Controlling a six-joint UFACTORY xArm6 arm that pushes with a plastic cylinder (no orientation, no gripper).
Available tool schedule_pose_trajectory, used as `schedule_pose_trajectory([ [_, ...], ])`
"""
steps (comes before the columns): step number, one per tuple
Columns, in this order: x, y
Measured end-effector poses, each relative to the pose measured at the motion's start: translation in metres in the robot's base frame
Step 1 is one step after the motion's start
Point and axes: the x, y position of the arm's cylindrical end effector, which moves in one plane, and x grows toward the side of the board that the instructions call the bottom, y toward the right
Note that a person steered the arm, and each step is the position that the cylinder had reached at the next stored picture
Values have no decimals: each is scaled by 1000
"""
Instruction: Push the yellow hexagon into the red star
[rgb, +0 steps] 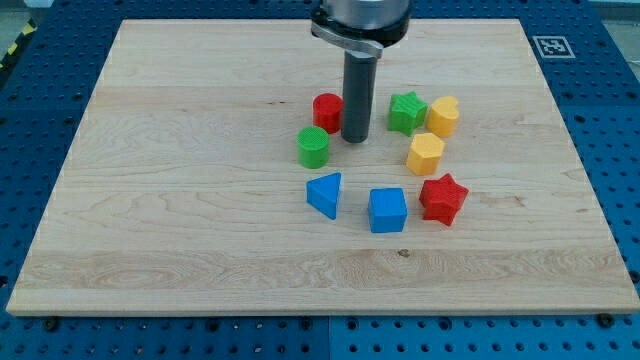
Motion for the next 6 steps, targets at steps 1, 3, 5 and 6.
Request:
schedule_pose_trajectory([
  [1,1,19],
  [3,1,70],
  [5,2,77],
  [6,11,60],
])
